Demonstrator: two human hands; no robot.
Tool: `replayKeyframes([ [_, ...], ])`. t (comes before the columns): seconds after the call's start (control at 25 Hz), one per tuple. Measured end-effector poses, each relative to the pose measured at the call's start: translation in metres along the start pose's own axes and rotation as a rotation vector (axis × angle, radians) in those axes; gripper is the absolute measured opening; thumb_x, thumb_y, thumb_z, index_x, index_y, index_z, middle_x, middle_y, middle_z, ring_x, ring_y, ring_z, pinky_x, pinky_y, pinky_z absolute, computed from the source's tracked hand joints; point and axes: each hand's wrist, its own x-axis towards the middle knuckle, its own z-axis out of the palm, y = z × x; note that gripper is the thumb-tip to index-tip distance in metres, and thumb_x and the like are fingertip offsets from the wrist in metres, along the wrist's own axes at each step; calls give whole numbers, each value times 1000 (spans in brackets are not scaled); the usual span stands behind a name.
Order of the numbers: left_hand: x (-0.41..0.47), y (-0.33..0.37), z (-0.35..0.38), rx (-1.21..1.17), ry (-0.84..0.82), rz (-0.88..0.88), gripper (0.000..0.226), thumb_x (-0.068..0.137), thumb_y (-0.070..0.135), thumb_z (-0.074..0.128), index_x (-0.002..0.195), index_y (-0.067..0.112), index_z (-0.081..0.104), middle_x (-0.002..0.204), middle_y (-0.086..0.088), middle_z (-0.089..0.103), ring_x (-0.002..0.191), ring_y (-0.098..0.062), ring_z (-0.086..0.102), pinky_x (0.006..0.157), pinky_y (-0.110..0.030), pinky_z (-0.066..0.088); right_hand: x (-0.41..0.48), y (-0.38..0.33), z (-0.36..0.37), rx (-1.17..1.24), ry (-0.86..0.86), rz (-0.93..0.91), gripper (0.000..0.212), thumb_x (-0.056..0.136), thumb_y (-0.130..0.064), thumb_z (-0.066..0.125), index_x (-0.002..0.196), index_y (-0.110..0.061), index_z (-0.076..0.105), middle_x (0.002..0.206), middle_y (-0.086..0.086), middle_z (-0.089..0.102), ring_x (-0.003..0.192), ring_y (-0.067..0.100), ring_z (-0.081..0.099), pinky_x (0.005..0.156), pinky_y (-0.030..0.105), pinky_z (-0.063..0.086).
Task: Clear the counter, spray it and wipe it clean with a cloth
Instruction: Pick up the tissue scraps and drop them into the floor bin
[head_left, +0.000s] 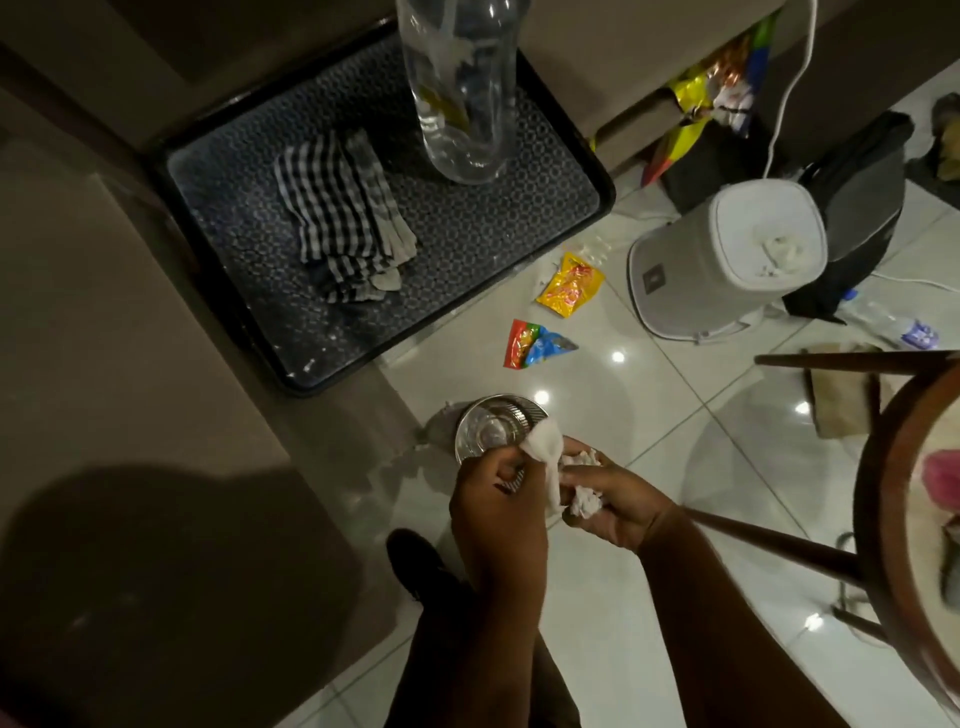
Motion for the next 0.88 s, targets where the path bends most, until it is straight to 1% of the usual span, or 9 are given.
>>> replayKeyframes([
  [0.12, 19, -27, 21, 20, -93, -90, 8, 90, 31, 76, 85, 26, 74, 84, 13, 74, 83, -6, 71, 80, -37, 63, 19, 15, -16, 29, 96, -31, 24, 87, -20, 82, 111, -17, 78, 96, 6, 79, 82, 15, 77, 61, 25, 60],
  [0.24, 32, -56, 34, 156, -116, -50, 24, 100, 34, 63, 121, 26, 72, 120, 5, 76, 113, -16, 71, 93, -37, 61, 59, 34, -29, 3, 492, -19, 19, 87, -21, 81, 105, -14, 77, 90, 7, 77, 72, 16, 73, 54, 25, 55],
  [0.32, 42, -79, 33, 402, -151, -25, 46, 101, 34, 59, 146, 24, 56, 147, -1, 62, 135, -21, 58, 108, -40, 53, 89, 46, -36, -42, 810, -1, 11, 86, -15, 78, 95, -12, 73, 82, 10, 72, 63, 18, 67, 49, 25, 51],
  [0.36, 46, -91, 32, 514, -173, -14, 55, 101, 33, 59, 153, 22, 47, 156, -2, 53, 144, -22, 50, 115, -41, 46, 102, 52, -39, -86, 890, 13, 11, 85, -14, 78, 93, -12, 71, 80, 10, 70, 61, 19, 65, 50, 25, 51],
  [0.48, 55, -119, 28, 672, -232, -12, 70, 100, 32, 56, 162, 17, 29, 170, -5, 33, 158, -25, 28, 128, -46, 28, 132, 63, -52, -242, 920, 39, 27, 86, -16, 80, 109, -10, 67, 82, 10, 70, 62, 21, 64, 54, 29, 53],
  [0.56, 57, -132, 28, 691, -250, -39, 73, 100, 32, 54, 164, 17, 23, 173, -5, 26, 162, -25, 20, 130, -49, 23, 145, 65, -59, -330, 923, 44, 40, 86, -19, 82, 121, -8, 66, 100, 14, 73, 73, 23, 67, 69, 38, 62],
  [0.64, 53, -141, 25, 695, -256, -56, 73, 100, 30, 52, 165, 16, 21, 174, -5, 23, 163, -25, 18, 131, -48, 20, 154, 65, -61, -383, 885, 55, 58, 84, -24, 85, 134, -5, 63, 114, 16, 69, 88, 26, 66, 89, 47, 63],
  [0.72, 45, -146, 18, 724, -259, -49, 72, 99, 26, 50, 165, 15, 21, 174, -5, 23, 163, -24, 18, 132, -47, 19, 154, 61, -61, -462, 823, 60, 71, 81, -31, 88, 141, -8, 59, 125, 13, 67, 98, 27, 64, 96, 49, 61],
  [0.88, 28, -132, -2, 759, -275, -2, 72, 101, 26, 47, 166, 18, 17, 175, -2, 19, 163, -21, 16, 133, -42, 17, 140, 49, -47, -545, 751, 103, 71, 85, -42, 82, 146, -14, 58, 139, 16, 65, 121, 34, 65, 107, 52, 55],
])
